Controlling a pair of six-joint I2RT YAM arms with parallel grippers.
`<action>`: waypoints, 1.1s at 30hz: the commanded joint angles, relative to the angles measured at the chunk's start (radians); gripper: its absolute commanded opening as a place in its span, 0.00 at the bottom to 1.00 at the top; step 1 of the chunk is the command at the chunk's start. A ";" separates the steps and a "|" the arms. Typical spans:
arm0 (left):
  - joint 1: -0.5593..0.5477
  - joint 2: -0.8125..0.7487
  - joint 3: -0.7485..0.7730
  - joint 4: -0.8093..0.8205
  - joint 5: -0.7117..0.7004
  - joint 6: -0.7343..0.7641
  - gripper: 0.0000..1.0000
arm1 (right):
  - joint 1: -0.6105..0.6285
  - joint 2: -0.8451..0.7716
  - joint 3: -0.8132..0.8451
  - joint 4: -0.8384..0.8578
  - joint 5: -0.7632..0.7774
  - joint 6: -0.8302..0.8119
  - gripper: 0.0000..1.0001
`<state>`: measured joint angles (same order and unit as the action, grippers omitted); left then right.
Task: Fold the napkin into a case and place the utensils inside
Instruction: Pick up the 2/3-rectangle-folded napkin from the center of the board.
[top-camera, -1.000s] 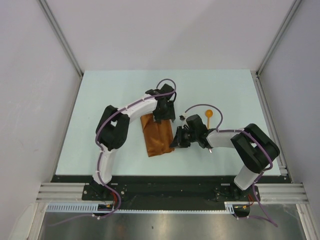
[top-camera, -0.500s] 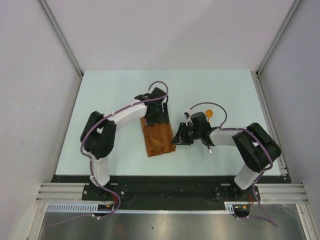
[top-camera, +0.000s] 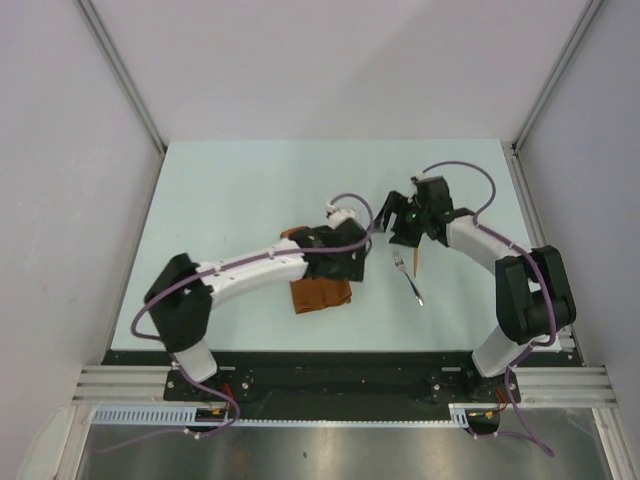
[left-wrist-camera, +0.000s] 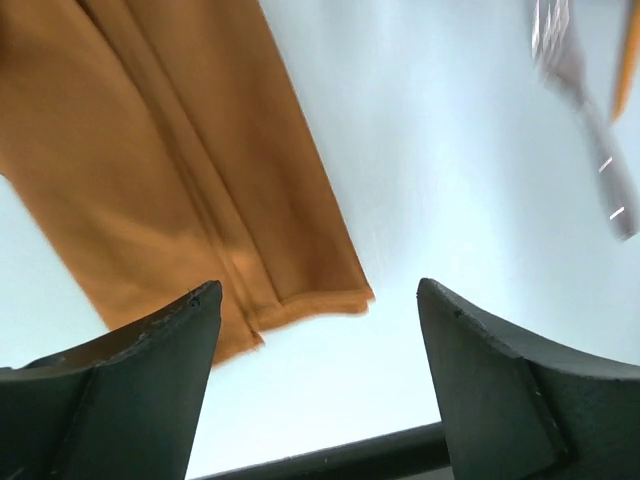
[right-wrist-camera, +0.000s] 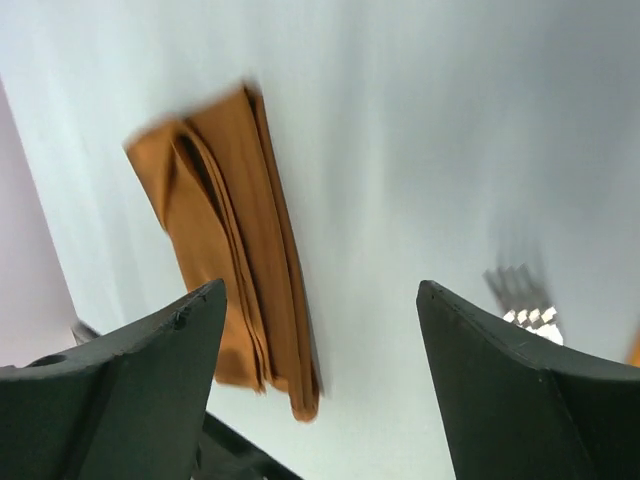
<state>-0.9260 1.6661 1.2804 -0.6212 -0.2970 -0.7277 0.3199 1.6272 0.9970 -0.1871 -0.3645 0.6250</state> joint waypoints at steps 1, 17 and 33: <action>-0.118 0.136 0.118 -0.161 -0.185 -0.113 0.82 | -0.083 0.036 0.152 -0.164 0.041 -0.039 0.84; -0.189 0.394 0.286 -0.287 -0.214 -0.157 0.63 | -0.102 0.121 0.187 -0.043 -0.093 -0.093 0.86; -0.169 0.245 0.128 -0.147 -0.149 -0.119 0.13 | -0.015 0.230 0.161 0.095 -0.209 -0.062 0.88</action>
<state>-1.1072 2.0277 1.4540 -0.8291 -0.4644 -0.8600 0.2874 1.8385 1.1545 -0.1902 -0.5102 0.5388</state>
